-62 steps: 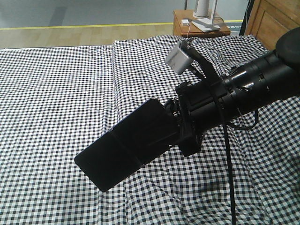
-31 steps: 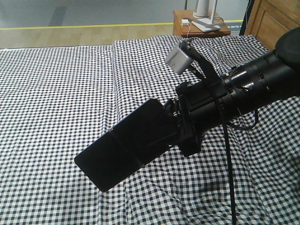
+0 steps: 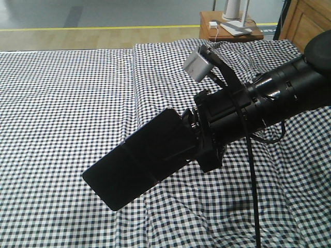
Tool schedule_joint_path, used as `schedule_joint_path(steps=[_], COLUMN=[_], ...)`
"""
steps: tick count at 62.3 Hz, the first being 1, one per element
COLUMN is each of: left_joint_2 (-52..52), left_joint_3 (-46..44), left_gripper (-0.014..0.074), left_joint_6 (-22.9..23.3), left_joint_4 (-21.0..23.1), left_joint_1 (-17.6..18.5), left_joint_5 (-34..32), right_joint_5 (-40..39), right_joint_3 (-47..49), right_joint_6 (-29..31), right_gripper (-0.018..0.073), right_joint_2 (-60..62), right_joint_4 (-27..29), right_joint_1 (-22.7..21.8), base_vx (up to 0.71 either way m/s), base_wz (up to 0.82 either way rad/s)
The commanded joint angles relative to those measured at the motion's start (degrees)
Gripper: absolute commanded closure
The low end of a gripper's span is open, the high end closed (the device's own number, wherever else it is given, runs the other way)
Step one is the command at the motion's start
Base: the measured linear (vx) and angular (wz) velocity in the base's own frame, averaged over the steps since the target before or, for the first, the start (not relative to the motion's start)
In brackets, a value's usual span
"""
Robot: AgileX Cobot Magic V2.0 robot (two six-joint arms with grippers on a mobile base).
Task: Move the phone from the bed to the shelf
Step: 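Hold the phone in the right gripper while the base turns away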
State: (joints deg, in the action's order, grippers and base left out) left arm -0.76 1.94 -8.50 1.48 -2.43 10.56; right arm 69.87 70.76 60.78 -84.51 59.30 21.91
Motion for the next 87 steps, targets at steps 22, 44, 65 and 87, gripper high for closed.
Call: schedule_joint_path(steps=[22, 44, 65, 87], left_joint_2=[-0.77, -0.77, -0.77, -0.77], left_joint_3=[-1.22, -1.22, -1.22, -1.22], left_gripper=[0.0595, 0.0595, 0.0595, 0.0595], left_joint_6=[0.33, 0.33, 0.33, 0.33], left_joint_4=[0.52, 0.52, 0.52, 0.52], left_joint_1=[0.20, 0.20, 0.20, 0.20], left_joint_5=[-4.15, -4.15, -4.15, -4.15], right_joint_5=[3.85, 3.85, 3.83, 3.83], right_joint_3=[1.32, 1.32, 1.32, 1.32], right_joint_6=[0.37, 0.37, 0.37, 0.37], right_gripper=[0.0561, 0.0561, 0.0561, 0.0561], right_joint_2=[2.35, 2.35, 2.35, 2.35], right_joint_4=[4.52, 4.52, 4.52, 4.52], right_joint_1=[-0.02, -0.02, -0.02, -0.02], base_vx=[-0.06, -0.07, -0.09, -0.08], base_wz=[0.22, 0.29, 0.33, 0.32])
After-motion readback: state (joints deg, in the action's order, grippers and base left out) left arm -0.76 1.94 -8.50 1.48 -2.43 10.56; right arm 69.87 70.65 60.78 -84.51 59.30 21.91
